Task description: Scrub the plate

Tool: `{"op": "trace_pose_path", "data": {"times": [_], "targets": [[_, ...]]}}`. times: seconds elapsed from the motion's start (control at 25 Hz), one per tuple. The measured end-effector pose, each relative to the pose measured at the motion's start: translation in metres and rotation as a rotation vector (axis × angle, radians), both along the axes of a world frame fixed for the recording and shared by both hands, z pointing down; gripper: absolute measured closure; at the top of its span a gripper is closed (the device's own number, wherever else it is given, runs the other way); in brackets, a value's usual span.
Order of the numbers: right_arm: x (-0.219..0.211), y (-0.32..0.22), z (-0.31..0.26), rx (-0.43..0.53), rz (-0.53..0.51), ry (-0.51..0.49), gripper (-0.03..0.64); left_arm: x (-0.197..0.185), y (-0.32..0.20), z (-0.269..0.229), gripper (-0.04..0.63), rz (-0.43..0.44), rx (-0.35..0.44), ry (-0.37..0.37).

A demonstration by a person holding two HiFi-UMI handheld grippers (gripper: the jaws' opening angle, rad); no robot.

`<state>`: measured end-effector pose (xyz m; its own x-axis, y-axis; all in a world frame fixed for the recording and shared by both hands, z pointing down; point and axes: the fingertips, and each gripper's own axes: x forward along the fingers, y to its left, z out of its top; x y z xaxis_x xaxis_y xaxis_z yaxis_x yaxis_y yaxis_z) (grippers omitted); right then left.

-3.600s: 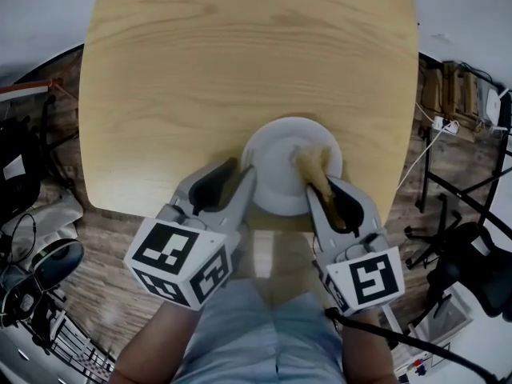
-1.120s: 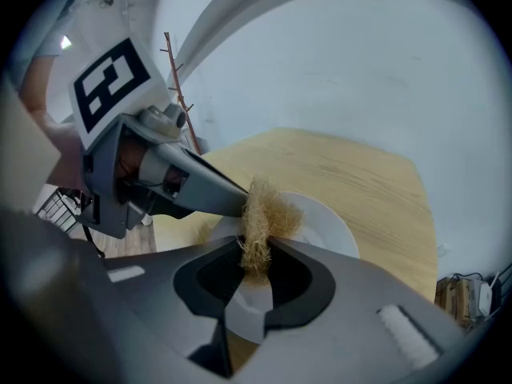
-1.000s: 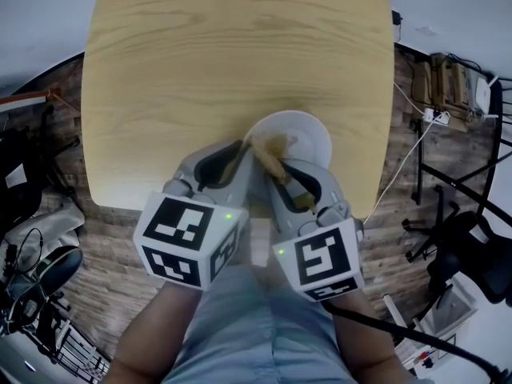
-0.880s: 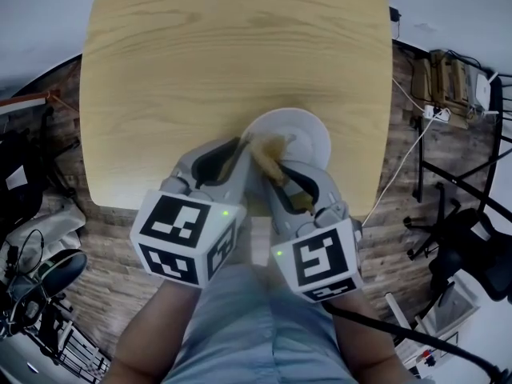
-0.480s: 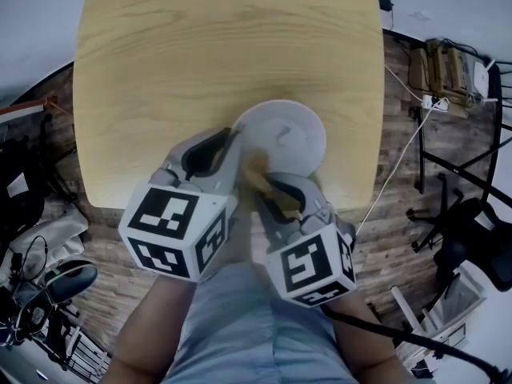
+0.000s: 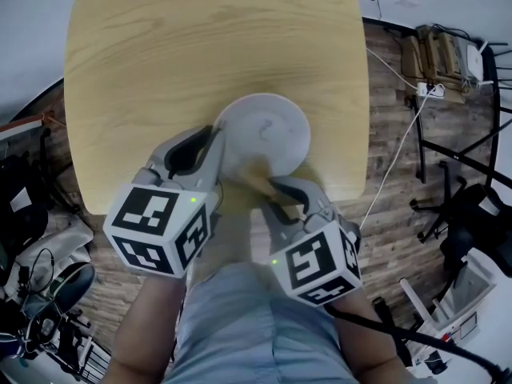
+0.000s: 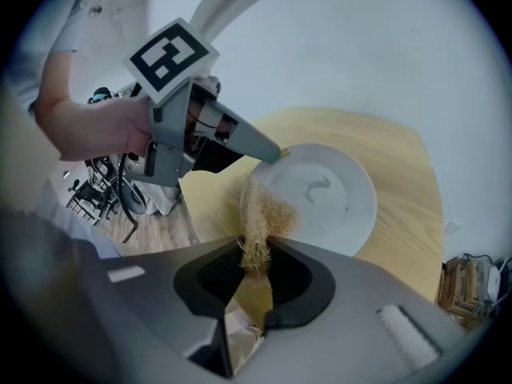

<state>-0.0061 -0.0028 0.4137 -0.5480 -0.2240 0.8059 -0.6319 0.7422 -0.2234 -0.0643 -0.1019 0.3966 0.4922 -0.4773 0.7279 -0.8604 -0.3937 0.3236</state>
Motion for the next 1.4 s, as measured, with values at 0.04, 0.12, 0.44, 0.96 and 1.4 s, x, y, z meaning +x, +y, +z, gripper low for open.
{"op": "trace_pose_path", "data": {"times": [0.04,0.12,0.44,0.96,1.4], "targets": [[0.004,0.000,0.000,0.000,0.007,0.006,0.545,0.000,0.000,0.000,0.529,0.003,0.002,-0.002],[0.012,-0.001,0.000,-0.001,0.021,0.018,0.545,0.000,-0.001,-0.001,0.529,0.008,0.004,-0.007],[0.046,-0.008,0.004,0.003,0.083,0.082,0.545,0.000,-0.001,-0.001,0.529,0.024,0.006,-0.015],[0.085,-0.029,0.005,0.013,0.171,0.186,0.545,-0.003,0.001,-0.003,0.529,0.051,0.012,-0.020],[0.096,-0.067,0.003,0.060,0.186,0.254,0.545,-0.002,0.006,-0.006,0.529,0.080,0.021,-0.023]]}}
